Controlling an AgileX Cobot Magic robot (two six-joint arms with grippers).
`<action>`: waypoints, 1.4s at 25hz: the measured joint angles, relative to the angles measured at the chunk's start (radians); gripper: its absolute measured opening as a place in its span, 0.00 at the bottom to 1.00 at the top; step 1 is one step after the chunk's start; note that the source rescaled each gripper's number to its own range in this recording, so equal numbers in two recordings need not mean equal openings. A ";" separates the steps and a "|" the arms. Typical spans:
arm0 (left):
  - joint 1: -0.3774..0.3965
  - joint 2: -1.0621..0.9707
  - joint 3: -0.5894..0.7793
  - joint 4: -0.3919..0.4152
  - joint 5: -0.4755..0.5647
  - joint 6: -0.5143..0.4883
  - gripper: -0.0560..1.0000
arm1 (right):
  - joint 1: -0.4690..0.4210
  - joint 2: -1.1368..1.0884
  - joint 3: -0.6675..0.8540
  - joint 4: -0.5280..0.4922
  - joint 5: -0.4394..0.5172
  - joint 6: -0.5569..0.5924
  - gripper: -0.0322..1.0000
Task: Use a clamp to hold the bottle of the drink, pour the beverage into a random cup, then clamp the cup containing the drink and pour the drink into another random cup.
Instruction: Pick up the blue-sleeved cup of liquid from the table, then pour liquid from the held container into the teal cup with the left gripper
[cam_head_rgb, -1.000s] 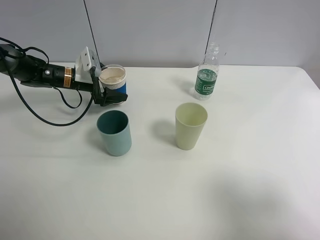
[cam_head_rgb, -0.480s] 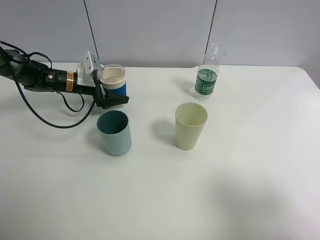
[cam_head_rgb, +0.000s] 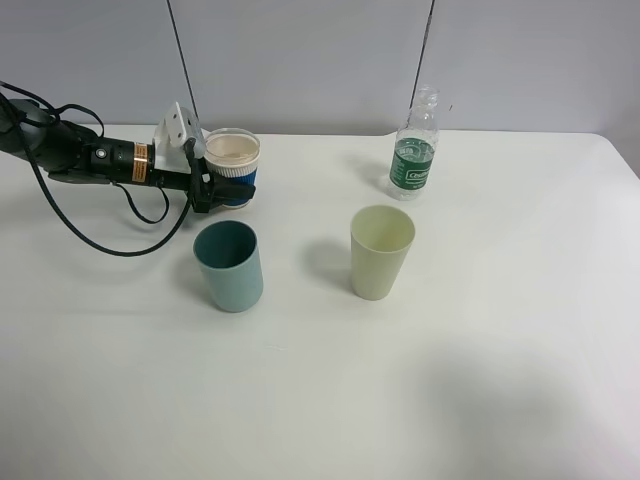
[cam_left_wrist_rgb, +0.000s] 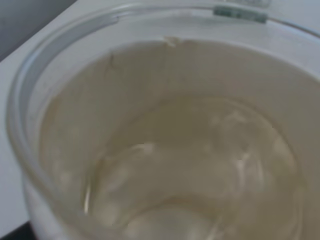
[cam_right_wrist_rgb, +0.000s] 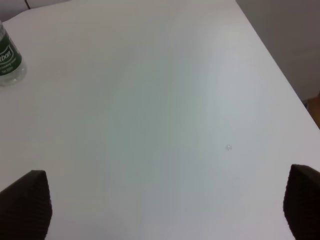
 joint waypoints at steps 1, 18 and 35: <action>0.000 -0.001 0.000 0.000 0.000 -0.007 0.09 | 0.000 0.000 0.000 0.000 0.000 0.000 0.85; 0.000 -0.202 0.186 -0.221 0.077 -0.113 0.09 | 0.000 0.000 0.000 0.000 0.000 0.000 0.85; 0.000 -0.585 0.747 -0.876 0.189 0.397 0.09 | 0.000 0.000 0.000 0.000 0.000 0.000 0.85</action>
